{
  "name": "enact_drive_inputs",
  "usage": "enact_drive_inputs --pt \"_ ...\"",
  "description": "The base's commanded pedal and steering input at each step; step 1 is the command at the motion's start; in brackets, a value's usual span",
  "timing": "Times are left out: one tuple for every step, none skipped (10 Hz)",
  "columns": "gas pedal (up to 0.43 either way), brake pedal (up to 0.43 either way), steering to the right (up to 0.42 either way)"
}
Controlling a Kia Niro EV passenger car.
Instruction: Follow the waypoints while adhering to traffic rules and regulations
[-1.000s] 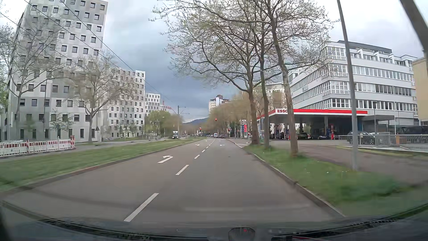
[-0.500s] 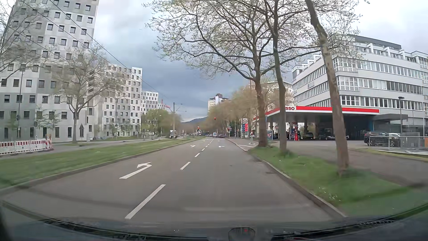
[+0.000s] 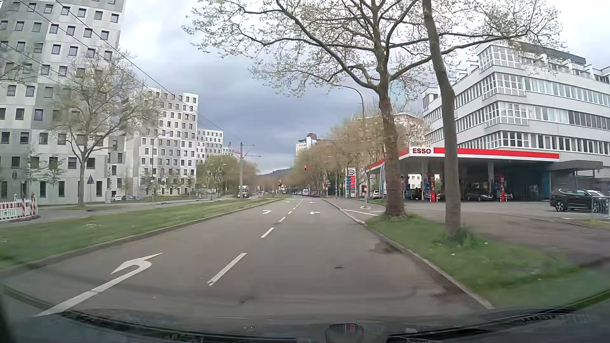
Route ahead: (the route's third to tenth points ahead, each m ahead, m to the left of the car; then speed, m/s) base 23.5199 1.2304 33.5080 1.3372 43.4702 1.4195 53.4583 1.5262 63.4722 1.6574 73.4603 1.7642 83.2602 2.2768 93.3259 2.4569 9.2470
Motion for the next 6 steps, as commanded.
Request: enact_drive_inputs --pt "0.0 0.0 0.002" --pt "0.0 0.0 0.001" --pt "0.0 0.0 0.0" --pt "0.0 0.0 0.0" --pt "0.0 0.0 0.0" --pt "0.0 0.0 0.0"
